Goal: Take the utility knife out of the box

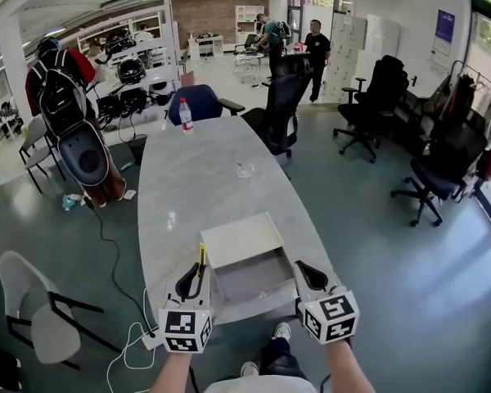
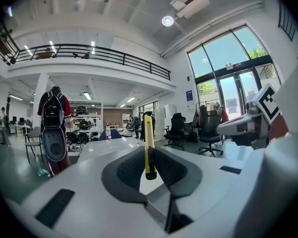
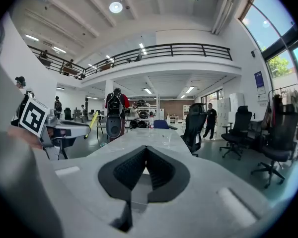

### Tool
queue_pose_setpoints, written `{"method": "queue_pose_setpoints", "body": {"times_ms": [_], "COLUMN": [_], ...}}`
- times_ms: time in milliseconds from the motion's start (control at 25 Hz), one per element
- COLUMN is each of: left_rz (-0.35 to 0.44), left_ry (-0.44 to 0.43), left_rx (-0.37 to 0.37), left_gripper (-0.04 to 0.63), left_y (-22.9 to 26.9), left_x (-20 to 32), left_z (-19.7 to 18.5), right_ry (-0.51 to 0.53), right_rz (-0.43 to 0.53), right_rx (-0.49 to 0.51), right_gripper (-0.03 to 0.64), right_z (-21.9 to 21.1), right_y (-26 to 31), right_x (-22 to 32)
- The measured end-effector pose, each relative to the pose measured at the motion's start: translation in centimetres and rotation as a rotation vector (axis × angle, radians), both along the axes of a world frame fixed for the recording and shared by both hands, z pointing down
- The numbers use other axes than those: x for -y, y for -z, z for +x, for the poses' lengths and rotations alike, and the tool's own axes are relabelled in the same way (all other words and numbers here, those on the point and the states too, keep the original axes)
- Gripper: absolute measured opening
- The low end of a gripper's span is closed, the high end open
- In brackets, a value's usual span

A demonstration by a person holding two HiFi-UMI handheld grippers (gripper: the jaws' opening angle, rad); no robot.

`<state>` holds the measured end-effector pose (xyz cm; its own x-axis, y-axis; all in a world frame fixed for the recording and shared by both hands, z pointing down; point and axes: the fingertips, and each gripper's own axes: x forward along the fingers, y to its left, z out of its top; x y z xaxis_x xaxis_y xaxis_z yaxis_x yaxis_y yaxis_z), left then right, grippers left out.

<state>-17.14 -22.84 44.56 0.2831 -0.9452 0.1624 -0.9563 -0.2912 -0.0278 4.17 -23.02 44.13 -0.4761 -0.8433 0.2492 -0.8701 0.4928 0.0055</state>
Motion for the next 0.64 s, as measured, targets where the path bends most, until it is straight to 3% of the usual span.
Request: {"method": "queue_pose_setpoints", "body": {"times_ms": [640], "left_rz": [-0.017], "left_ry": [-0.006], "left_rx": [-0.002], "left_gripper": [0.061], "left_y": [-0.82], "left_x": [0.34], "left_z": [0.05], "right_ry": [-0.018], "right_rz": [-0.006], "right_rx": [0.000], "right_gripper": [0.005], "right_z": [0.18], "right_y": [-0.28], "right_x": [0.21]}}
